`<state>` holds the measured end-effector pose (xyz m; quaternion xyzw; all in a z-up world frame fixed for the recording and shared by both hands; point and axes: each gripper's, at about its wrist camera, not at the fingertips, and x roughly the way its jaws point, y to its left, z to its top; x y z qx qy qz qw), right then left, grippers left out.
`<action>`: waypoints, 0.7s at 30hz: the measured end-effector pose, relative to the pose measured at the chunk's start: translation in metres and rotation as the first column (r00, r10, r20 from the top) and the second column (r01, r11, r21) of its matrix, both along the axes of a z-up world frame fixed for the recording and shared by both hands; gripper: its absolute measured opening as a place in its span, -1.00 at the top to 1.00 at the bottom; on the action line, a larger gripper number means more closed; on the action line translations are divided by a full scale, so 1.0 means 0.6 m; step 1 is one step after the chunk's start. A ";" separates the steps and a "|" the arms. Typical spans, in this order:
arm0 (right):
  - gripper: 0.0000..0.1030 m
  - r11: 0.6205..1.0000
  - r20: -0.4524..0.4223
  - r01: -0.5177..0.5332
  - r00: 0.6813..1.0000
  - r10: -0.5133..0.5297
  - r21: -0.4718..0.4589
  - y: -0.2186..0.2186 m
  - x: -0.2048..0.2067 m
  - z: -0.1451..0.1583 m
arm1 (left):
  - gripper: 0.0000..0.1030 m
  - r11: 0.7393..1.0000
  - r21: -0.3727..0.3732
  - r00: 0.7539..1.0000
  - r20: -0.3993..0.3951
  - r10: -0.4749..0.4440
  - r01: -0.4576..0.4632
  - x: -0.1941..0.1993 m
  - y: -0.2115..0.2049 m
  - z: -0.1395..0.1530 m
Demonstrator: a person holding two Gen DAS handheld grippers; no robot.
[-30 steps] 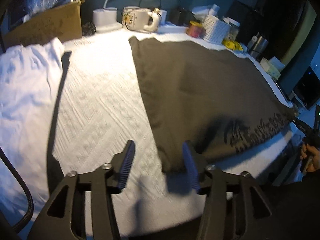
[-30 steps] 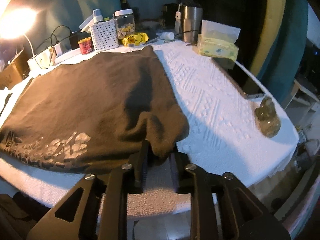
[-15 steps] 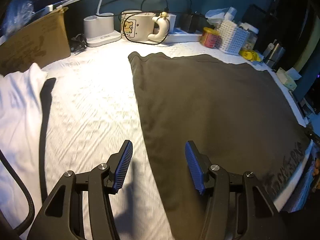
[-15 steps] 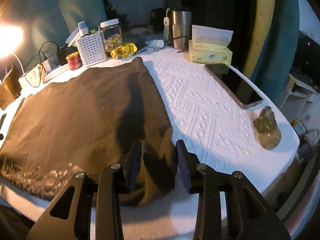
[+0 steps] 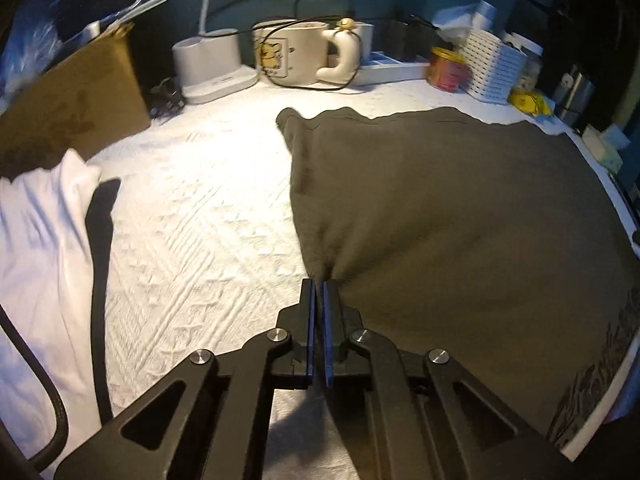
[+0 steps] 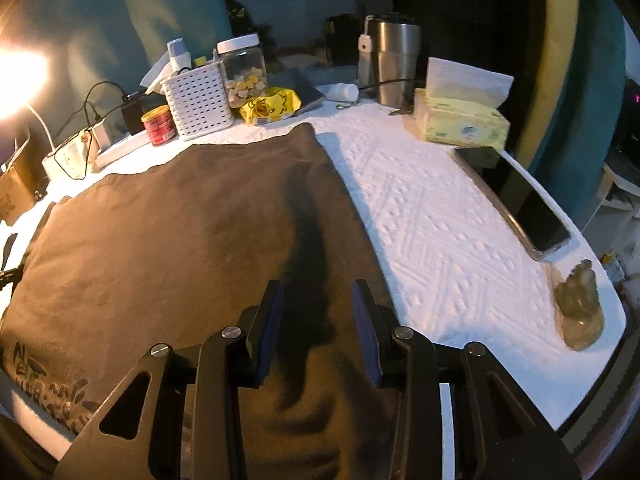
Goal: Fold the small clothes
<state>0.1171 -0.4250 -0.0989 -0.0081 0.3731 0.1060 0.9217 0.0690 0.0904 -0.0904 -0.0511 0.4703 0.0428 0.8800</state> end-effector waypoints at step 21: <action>0.27 1.000 -0.014 -0.003 1.000 0.003 -0.019 0.020 -0.031 0.002 | 0.32 1.000 -0.003 1.000 0.008 0.005 -0.005 -0.029 -0.026 0.036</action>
